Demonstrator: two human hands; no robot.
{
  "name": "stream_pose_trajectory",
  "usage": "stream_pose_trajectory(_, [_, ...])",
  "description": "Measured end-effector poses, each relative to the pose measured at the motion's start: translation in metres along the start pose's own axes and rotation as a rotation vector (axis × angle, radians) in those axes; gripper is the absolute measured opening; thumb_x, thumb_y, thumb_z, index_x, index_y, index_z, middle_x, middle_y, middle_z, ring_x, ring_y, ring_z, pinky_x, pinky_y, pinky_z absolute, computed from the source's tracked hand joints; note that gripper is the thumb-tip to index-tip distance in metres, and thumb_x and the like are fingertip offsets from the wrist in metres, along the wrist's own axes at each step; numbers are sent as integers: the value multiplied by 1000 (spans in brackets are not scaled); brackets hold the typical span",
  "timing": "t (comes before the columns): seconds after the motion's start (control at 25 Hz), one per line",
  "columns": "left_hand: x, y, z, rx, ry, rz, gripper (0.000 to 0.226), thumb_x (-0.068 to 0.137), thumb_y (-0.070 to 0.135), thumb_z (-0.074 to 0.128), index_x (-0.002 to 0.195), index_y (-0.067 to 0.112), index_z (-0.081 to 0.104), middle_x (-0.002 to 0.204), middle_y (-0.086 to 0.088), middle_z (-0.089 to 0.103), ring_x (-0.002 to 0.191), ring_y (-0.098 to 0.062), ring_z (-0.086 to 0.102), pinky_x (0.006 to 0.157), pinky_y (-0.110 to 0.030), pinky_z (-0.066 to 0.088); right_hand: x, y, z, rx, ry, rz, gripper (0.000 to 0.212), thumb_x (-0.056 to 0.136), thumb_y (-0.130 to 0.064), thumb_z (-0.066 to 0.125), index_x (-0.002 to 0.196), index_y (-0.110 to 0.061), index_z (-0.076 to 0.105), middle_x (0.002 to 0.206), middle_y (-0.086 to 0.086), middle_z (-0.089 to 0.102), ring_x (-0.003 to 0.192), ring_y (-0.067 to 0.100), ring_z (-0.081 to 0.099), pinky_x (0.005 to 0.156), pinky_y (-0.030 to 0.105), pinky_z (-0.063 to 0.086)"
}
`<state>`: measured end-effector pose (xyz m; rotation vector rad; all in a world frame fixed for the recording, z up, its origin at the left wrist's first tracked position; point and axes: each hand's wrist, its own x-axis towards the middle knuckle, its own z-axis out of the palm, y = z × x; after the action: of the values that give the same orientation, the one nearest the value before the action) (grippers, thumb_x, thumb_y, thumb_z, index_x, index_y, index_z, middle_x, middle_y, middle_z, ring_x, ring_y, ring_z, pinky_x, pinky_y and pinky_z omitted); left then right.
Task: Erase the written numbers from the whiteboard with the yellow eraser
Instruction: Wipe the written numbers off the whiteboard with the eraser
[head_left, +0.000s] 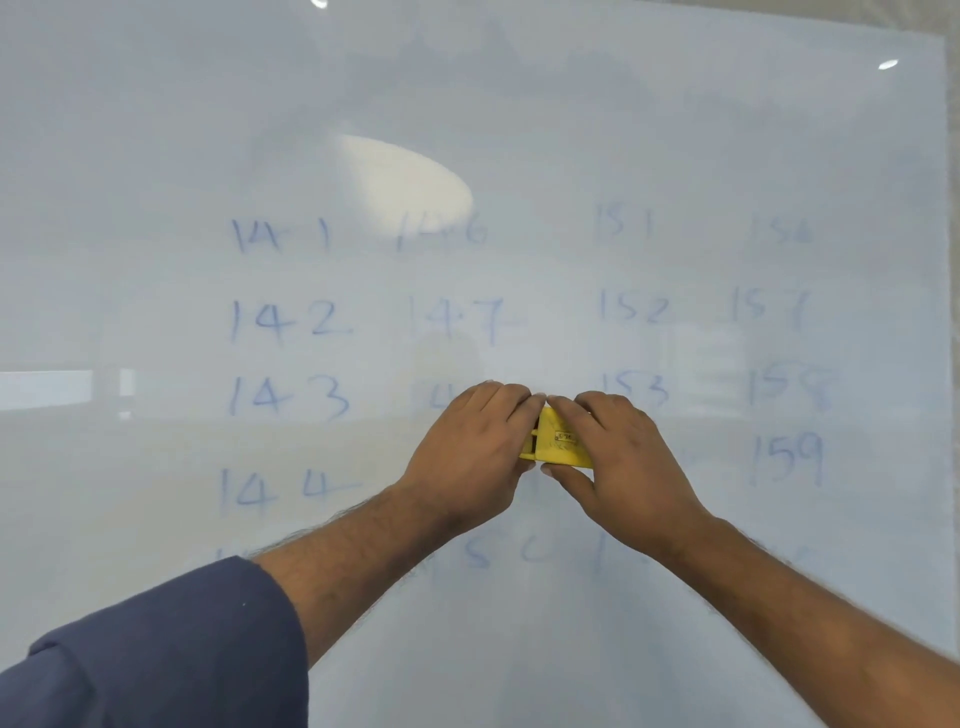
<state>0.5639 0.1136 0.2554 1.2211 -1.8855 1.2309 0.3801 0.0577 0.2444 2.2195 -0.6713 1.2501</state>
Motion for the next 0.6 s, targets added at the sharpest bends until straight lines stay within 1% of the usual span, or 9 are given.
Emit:
stream_pose_trajectory(0.12, [-12, -26, -18, 36, -12, -8, 56, 79, 25, 79, 129, 8, 59, 117, -7, 65, 103, -28, 61, 93, -38, 50, 19, -25, 5, -17, 3, -48, 57, 84, -36, 71, 132, -14, 51, 109, 3, 56, 95, 25, 52, 81, 37, 44])
stream_pose_trajectory(0.36, [-23, -72, -45, 106, 0, 8, 58, 78, 27, 81, 129, 8, 60, 117, -7, 66, 102, -27, 63, 92, -38, 52, 55, -61, 18, 1, 32, -85, 56, 86, -37, 69, 134, -15, 49, 111, 2, 56, 96, 24, 52, 83, 37, 45])
stream_pose_trajectory(0.52, [-35, -100, -52, 160, 36, 12, 62, 77, 37, 83, 128, 8, 62, 117, -6, 68, 102, -26, 67, 94, -40, 55, 75, -74, 25, -31, 25, -167, 56, 88, -39, 65, 136, -15, 48, 114, 2, 55, 98, 24, 52, 85, 37, 45])
stream_pose_trajectory(0.6, [-41, -116, -55, 202, 58, -48, 65, 79, 46, 78, 129, 7, 62, 120, -5, 68, 106, -27, 67, 99, -41, 53, 84, -76, 31, -50, 61, -189, 58, 86, -38, 68, 135, -13, 49, 115, 1, 57, 100, 23, 54, 85, 37, 47])
